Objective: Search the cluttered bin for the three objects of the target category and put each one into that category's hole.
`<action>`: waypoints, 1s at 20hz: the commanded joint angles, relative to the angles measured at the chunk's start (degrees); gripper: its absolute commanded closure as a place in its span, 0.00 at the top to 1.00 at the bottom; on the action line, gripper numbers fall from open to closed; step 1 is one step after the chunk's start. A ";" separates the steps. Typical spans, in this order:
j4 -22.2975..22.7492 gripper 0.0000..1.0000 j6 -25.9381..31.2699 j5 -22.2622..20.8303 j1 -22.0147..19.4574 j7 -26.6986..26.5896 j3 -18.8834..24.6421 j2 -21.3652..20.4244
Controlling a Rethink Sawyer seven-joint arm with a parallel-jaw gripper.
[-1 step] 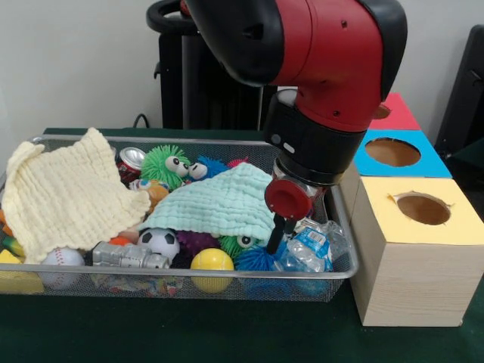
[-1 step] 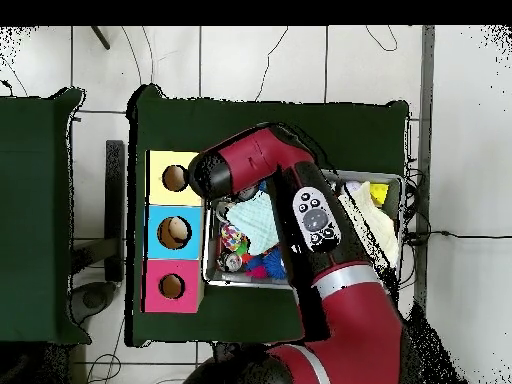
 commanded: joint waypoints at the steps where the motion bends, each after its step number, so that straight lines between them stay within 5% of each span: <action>1: 1.73 1.00 9.17 4.41 -1.98 -12.55 1.97 -1.93; 11: 2.08 1.00 9.75 6.03 -2.16 -12.70 2.01 -3.51; 20: 4.68 1.00 1.49 7.61 -3.95 -9.30 3.67 -1.74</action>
